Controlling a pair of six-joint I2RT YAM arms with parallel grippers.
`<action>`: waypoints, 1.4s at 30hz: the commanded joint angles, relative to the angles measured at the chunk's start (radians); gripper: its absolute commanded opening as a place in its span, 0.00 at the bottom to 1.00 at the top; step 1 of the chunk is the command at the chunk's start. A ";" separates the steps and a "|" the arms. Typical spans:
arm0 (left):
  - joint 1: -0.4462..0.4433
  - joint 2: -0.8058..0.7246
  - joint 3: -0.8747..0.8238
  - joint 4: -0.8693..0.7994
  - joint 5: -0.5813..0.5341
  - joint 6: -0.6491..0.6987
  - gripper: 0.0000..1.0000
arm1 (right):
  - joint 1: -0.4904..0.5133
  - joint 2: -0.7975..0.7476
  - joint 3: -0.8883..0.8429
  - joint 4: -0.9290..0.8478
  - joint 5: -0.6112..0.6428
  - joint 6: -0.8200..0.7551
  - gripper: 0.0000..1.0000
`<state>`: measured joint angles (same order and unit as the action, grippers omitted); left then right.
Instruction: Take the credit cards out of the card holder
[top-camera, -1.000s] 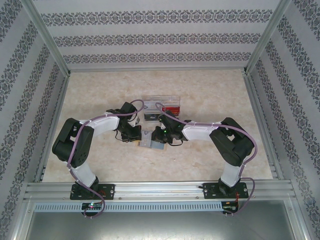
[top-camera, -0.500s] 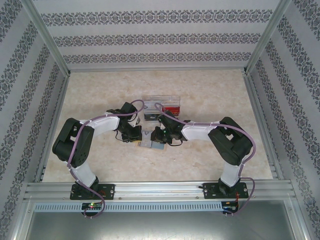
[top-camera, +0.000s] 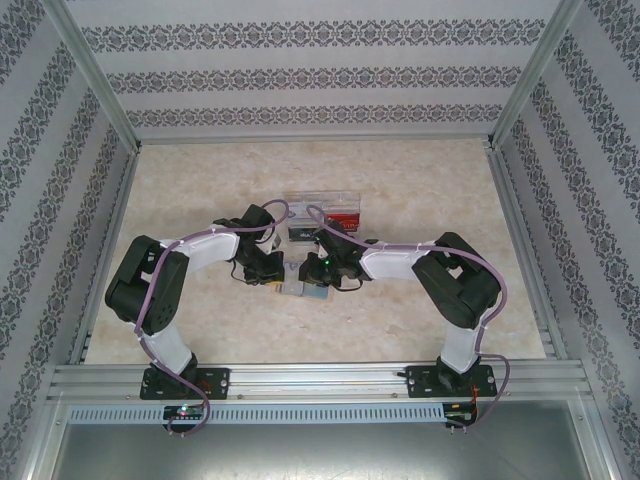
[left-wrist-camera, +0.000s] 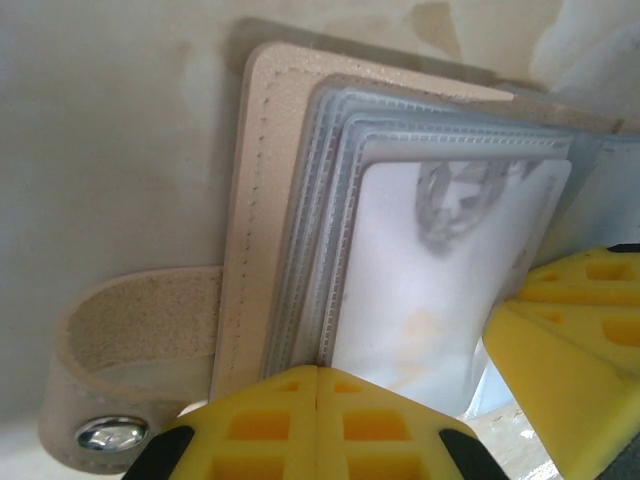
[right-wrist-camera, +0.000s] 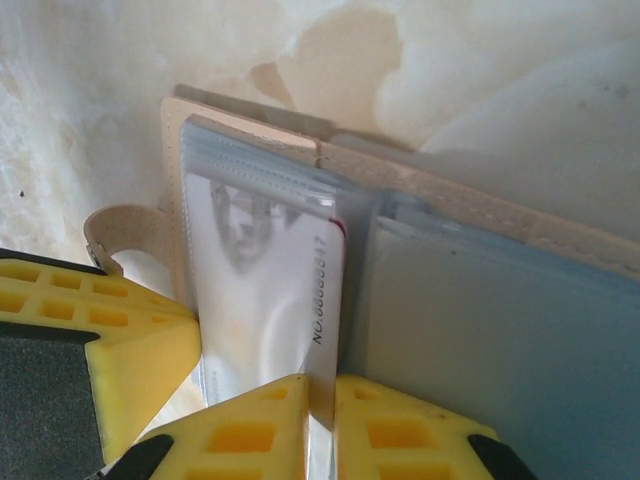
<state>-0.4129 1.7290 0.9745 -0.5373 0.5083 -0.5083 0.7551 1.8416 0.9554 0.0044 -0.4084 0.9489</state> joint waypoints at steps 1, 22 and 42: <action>-0.017 0.029 -0.008 -0.013 -0.013 0.001 0.06 | 0.013 0.020 0.025 0.020 -0.024 0.006 0.06; -0.010 0.061 0.021 -0.111 -0.163 -0.007 0.00 | -0.049 -0.065 -0.081 -0.006 0.004 -0.009 0.00; -0.009 0.066 0.022 -0.107 -0.147 -0.007 0.00 | -0.047 -0.023 -0.059 0.030 -0.006 -0.011 0.03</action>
<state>-0.4244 1.7451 1.0069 -0.5838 0.4595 -0.5083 0.7155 1.8168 0.9031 0.0574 -0.4286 0.9470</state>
